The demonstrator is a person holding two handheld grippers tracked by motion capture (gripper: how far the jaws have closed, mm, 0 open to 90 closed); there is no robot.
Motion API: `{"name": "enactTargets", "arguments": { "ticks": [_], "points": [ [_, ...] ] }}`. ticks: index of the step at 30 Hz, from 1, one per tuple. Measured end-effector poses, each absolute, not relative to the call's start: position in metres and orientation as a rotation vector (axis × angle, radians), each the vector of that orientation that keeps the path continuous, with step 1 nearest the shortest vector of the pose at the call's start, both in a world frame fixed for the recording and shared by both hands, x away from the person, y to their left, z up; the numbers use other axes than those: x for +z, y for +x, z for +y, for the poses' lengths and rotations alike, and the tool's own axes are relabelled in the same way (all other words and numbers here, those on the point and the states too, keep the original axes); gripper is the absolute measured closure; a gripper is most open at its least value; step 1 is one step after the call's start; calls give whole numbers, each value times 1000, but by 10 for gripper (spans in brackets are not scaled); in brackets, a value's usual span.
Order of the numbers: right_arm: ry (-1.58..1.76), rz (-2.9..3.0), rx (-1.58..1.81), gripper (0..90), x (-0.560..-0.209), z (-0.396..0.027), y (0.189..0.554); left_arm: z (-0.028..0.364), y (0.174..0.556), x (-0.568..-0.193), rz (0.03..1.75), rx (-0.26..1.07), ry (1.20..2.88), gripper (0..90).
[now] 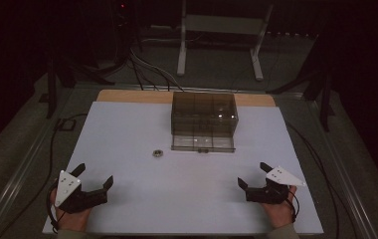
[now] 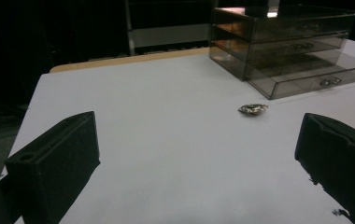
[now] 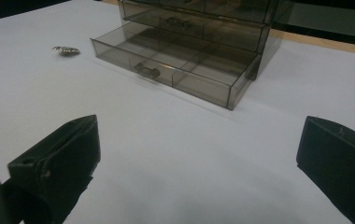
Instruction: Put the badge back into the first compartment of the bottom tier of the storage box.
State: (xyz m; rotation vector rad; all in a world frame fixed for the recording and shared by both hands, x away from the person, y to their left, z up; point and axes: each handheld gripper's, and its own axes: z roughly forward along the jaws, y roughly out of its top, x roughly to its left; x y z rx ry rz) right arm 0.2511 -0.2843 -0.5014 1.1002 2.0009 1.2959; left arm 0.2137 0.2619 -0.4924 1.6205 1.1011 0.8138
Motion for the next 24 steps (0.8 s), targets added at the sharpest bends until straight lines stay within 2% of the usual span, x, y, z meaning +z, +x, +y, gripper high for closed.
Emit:
{"name": "enactTargets", "arguments": {
  "ticks": [12,24],
  "points": [
    [1090,2003,1288,3,-501,-281,249,266,215,-491,1139,783,1576,8],
    [1101,1985,1271,3,-502,-281,249,264,216,-480,1108,829,1595,8]
  ]
}}
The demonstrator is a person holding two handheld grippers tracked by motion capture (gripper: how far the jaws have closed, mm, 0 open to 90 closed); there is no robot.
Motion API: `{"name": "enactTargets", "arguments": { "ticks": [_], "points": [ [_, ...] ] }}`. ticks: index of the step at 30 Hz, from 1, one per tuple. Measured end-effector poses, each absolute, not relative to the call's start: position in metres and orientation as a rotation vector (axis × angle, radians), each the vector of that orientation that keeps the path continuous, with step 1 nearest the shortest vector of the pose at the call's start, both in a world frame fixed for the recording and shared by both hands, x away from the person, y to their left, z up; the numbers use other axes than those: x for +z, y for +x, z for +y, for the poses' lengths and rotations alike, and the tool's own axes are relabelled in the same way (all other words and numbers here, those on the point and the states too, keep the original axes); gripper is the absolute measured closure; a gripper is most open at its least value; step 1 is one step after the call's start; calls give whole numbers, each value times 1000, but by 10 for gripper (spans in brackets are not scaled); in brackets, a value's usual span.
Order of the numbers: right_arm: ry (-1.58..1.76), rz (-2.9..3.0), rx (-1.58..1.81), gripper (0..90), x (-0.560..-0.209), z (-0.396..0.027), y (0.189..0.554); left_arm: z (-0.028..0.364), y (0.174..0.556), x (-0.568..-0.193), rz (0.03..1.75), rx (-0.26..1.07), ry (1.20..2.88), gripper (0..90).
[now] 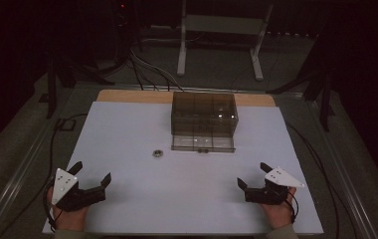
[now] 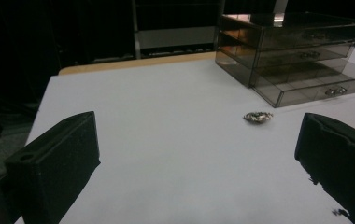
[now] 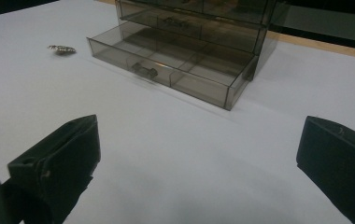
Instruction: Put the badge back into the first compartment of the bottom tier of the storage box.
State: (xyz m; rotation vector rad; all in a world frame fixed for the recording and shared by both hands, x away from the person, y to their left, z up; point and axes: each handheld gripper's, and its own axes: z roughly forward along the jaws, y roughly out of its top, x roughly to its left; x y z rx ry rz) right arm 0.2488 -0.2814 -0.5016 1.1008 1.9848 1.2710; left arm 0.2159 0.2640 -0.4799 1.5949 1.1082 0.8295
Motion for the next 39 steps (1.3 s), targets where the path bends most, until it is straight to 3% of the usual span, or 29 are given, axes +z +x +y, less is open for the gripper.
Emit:
{"name": "enactTargets", "arguments": {
  "ticks": [21,39],
  "points": [
    [1111,1977,1260,3,-503,-281,248,255,253,-450,1134,826,1593,7],
    [1109,1976,1252,3,-502,-281,248,231,283,-449,1129,803,1614,8]
  ]
}}
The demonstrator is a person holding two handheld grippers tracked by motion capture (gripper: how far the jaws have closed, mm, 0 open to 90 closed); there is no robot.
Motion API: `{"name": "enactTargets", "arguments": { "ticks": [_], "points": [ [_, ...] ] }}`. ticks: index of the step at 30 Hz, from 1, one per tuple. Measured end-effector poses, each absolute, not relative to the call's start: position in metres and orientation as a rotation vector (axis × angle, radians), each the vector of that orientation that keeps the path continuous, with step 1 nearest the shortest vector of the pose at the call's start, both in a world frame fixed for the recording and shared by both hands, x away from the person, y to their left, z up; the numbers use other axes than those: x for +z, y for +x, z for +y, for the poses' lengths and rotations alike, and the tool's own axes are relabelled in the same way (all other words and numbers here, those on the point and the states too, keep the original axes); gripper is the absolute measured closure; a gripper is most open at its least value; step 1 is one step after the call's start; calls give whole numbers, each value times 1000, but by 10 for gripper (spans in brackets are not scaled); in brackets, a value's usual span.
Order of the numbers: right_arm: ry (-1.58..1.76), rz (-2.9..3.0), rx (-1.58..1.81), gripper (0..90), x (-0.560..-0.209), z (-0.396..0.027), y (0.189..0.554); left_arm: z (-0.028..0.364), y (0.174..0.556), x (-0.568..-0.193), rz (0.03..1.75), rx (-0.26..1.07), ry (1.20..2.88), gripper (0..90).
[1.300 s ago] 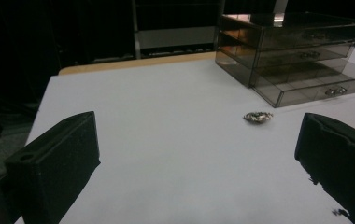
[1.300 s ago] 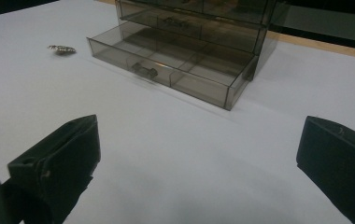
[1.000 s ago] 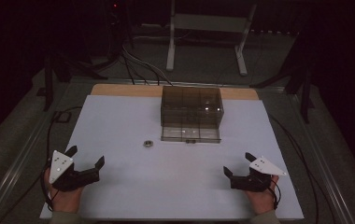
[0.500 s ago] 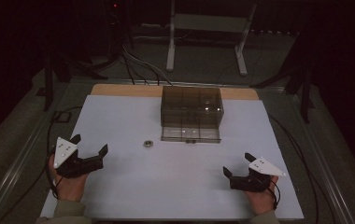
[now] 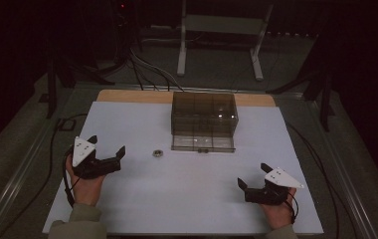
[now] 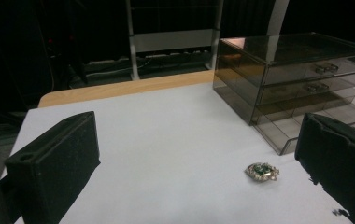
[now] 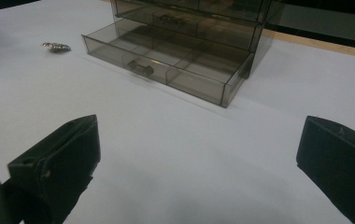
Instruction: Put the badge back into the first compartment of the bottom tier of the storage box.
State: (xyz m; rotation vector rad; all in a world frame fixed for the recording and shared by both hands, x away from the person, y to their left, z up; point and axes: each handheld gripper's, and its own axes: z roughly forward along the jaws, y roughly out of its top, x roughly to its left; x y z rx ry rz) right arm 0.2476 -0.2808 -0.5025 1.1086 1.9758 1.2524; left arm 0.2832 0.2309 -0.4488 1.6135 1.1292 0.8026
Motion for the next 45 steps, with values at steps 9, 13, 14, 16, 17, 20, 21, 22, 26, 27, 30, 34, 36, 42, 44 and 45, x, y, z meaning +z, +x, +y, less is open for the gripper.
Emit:
{"name": "enactTargets", "arguments": {
  "ticks": [9,13,14,16,17,20,21,22,26,27,30,34,36,42,44,45],
  "points": [
    [1098,1979,1248,3,-502,-280,247,216,299,-453,1132,786,1626,8],
    [1101,1980,1250,3,-502,-280,247,211,303,-455,1130,786,1629,8],
    [1099,1982,1249,3,-503,-280,247,210,304,-456,1130,784,1631,8],
    [1097,1983,1248,3,-503,-280,247,208,306,-457,1129,780,1635,8],
    [1096,1983,1249,3,-503,-279,247,208,306,-457,1129,780,1635,8],
    [1093,1984,1248,3,-503,-279,247,201,314,-461,1131,765,1651,8],
    [1092,1985,1248,3,-503,-279,247,200,315,-462,1132,763,1653,8],
    [1092,1986,1248,3,-503,-279,247,198,317,-463,1133,762,1654,8],
    [1090,1988,1248,3,-503,-278,247,195,321,-466,1139,754,1662,8],
    [1090,1989,1247,3,-503,-278,247,193,322,-467,1142,751,1662,8],
    [1087,1989,1248,3,-503,-278,247,189,326,-471,1149,749,1667,8],
    [1086,1990,1247,3,-503,-278,247,186,329,-473,1150,755,1674,8],
    [1082,1990,1247,3,-503,-278,247,182,332,-475,1155,755,1674,8],
    [1081,1992,1247,3,-503,-277,247,177,336,-479,1160,751,1686,8],
    [1080,1993,1249,3,-503,-277,247,175,338,-481,1165,746,1689,8],
    [1079,1993,1249,3,-503,-277,247,173,339,-482,1167,741,1693,8]
  ]
}}
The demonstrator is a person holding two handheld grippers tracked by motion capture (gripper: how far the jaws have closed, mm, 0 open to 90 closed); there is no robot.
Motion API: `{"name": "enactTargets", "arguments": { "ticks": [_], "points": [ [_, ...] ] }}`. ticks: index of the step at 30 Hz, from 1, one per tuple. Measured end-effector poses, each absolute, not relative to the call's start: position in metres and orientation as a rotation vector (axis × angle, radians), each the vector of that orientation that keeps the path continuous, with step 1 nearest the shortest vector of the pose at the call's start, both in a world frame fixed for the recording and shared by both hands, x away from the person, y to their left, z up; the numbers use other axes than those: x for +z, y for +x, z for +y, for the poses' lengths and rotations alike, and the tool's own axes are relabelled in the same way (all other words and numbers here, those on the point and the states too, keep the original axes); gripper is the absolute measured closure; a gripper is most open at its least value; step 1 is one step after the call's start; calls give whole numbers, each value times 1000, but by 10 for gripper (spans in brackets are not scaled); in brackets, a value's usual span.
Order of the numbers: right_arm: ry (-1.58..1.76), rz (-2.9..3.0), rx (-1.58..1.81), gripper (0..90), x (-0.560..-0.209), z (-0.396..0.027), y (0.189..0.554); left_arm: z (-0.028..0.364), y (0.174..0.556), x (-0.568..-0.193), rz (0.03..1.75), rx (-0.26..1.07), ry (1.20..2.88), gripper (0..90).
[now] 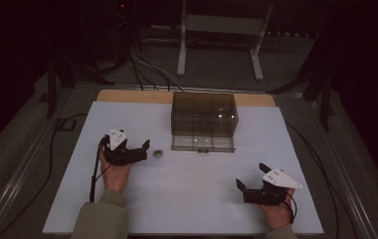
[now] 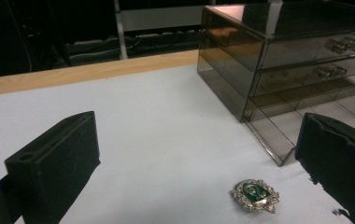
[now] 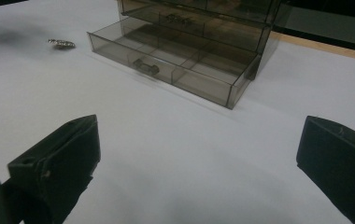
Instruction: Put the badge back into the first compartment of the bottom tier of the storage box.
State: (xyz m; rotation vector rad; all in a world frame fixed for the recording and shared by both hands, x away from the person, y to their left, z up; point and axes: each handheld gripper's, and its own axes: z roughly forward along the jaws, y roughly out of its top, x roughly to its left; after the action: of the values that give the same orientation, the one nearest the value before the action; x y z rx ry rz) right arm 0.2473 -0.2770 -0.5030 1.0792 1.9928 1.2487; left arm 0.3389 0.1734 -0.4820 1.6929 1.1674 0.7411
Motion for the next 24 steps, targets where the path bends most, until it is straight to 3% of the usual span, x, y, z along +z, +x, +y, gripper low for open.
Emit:
{"name": "enactTargets", "arguments": {
  "ticks": [20,24],
  "points": [
    [1073,1996,1249,3,-503,-277,247,160,355,-501,1220,660,1752,15],
    [1075,1993,1248,3,-503,-277,247,160,357,-503,1234,613,1780,70]
  ]
}}
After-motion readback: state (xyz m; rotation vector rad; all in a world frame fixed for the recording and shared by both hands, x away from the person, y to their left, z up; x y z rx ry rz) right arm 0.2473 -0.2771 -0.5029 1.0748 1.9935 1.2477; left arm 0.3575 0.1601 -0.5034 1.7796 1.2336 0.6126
